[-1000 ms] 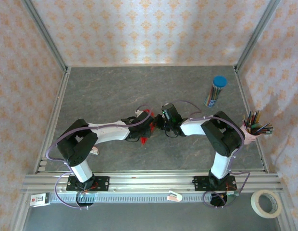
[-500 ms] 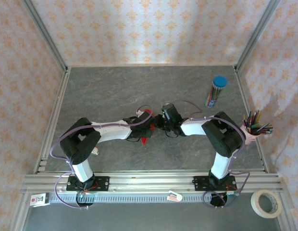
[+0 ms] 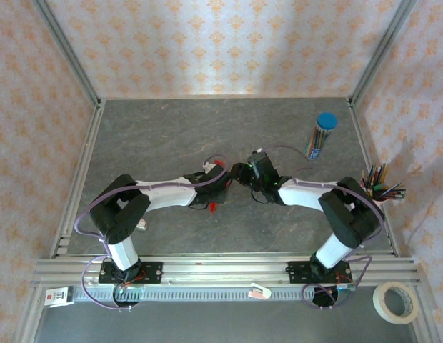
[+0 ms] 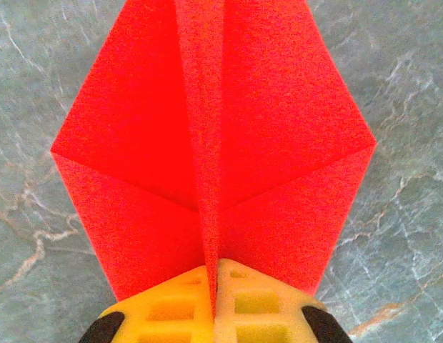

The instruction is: Fold a paper plane with a square sheet of paper (pick it up from the middle)

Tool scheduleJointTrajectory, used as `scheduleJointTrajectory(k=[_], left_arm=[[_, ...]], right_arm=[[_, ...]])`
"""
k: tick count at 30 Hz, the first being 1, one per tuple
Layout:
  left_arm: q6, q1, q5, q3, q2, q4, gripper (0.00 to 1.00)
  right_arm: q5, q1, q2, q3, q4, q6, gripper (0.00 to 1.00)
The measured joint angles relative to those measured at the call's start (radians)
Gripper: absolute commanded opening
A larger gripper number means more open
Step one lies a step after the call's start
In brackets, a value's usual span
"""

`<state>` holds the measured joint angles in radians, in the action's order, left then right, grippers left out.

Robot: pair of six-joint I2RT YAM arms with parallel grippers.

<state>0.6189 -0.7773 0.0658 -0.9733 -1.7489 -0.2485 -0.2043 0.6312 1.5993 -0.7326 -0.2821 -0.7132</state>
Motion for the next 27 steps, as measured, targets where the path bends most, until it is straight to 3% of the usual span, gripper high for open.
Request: scheduleJointTrajectory(k=[6, 11, 19, 27], left_arm=[[-0.039, 0.012, 0.056, -0.079, 0.000, -0.034, 0.02], [-0.090, 0.088, 0.076, -0.218, -0.045, -0.046, 0.02], [-0.151, 0.209, 0.076, -0.513, -0.312, -0.080, 0.03], [-0.167, 0.225, 0.069, -0.650, -0.453, -0.149, 0.11]], right_arm=[[0.113, -0.005, -0.109, 0.071, 0.006, -0.014, 0.70], [0.202, -0.013, -0.187, 0.116, 0.005, -0.006, 0.79], [0.263, -0.034, -0.204, 0.122, 0.006, 0.055, 0.81], [0.268, -0.061, -0.190, 0.081, 0.005, 0.099, 0.81]])
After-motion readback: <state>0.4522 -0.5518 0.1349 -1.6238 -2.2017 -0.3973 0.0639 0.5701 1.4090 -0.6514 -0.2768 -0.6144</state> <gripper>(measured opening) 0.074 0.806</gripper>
